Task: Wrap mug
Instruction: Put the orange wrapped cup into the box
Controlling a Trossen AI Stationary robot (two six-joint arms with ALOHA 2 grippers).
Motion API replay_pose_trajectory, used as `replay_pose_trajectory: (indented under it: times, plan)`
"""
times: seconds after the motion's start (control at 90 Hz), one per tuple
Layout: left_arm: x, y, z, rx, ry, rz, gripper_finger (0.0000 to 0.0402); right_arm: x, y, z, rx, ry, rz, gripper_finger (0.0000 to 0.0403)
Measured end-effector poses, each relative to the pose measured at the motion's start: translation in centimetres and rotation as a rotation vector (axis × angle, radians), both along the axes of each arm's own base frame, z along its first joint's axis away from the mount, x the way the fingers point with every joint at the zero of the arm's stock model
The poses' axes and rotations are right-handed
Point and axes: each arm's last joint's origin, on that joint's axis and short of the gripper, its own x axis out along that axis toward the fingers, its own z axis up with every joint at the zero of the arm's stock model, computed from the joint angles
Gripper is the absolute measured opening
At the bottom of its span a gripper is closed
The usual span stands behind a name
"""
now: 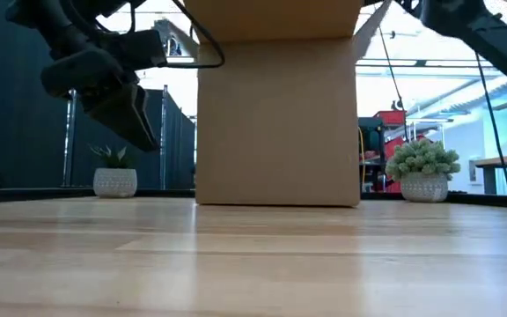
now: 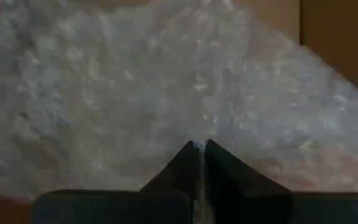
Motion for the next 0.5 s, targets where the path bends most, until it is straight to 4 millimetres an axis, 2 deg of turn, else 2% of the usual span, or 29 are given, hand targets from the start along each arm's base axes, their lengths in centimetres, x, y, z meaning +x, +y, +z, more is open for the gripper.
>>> replay_pose_trajectory:
  times: [0.167,0.367,0.5]
  plan:
    - [0.0,0.0,0.0,0.002,0.000,-0.002,0.0120,-0.4,0.4,1.4,-0.030,-0.020,-0.003,0.0105]
    - [0.0,0.0,0.0,0.004,0.001,-0.006,0.0120,-2.2,0.7,5.6,-0.120,-0.110,-0.067,0.0209]
    - [0.0,0.0,0.0,0.003,0.000,-0.005,0.0120,-3.3,0.5,7.8,-0.140,-0.198,-0.146,0.0254]
